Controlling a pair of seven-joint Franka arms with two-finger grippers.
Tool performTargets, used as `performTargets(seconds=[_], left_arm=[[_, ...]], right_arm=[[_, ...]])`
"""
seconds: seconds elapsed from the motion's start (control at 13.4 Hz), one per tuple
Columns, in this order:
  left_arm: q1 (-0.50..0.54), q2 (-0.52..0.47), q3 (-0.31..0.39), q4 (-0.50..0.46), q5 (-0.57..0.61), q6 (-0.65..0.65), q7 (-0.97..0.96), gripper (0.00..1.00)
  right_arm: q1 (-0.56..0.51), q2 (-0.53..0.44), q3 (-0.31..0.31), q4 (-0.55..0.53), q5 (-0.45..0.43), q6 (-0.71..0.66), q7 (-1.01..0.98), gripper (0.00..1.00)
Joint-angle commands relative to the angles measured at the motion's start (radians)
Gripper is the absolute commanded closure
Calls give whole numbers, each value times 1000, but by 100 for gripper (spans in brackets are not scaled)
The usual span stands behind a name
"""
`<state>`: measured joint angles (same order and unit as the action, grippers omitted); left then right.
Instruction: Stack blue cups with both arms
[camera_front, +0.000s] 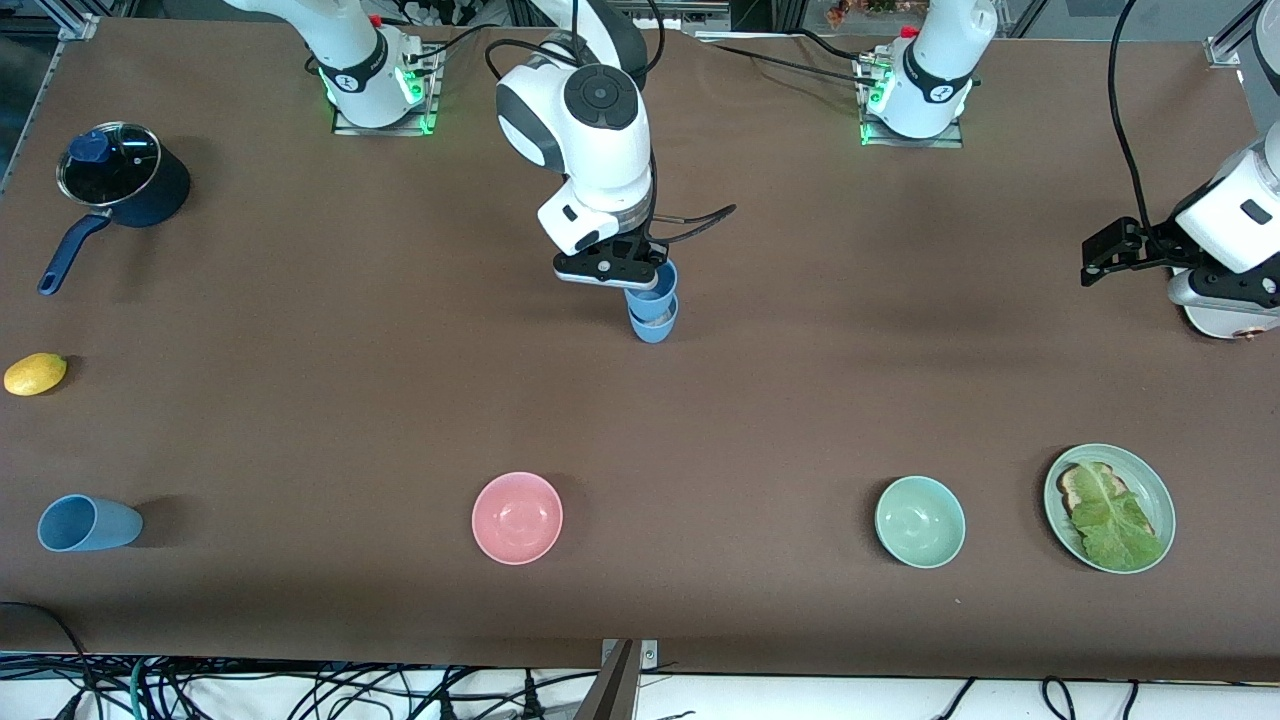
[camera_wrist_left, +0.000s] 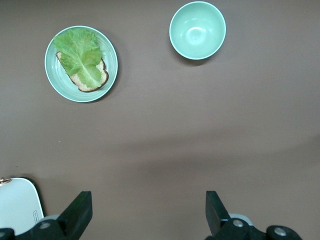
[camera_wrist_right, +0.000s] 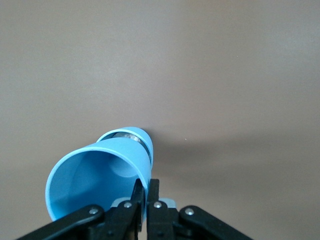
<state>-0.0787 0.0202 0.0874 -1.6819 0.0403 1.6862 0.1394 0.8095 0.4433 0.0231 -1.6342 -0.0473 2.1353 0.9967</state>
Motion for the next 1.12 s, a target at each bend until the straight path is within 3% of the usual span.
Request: performTargets(seconds=[0.0,0.07,0.3,0.52,0.89,1.04], left_arm=[[20,-25,-15,-24,-31,15,0,0],[20,-23,-14,-24,-34,15,5,0],[40,-20,-15,-24,-34,15,17,0],[53,-20,-20,-24,-36,15,17,0],[92,-20,-57,-24,-40,13,17,0],[144,-20,-112,-22,-40,13,19,0]], right_arm=[[-12,9,15,10,-17,14,20,77],[-13,8,15,13,-17,14,19,49],[-38,0,15,33,-13,12,11,16],[-113,-40,40,66,-13,-33,-13,0],[-281,-236,51,62,47,-292,-306,0],[-392,-306,51,65,84,-407,-483,0]])
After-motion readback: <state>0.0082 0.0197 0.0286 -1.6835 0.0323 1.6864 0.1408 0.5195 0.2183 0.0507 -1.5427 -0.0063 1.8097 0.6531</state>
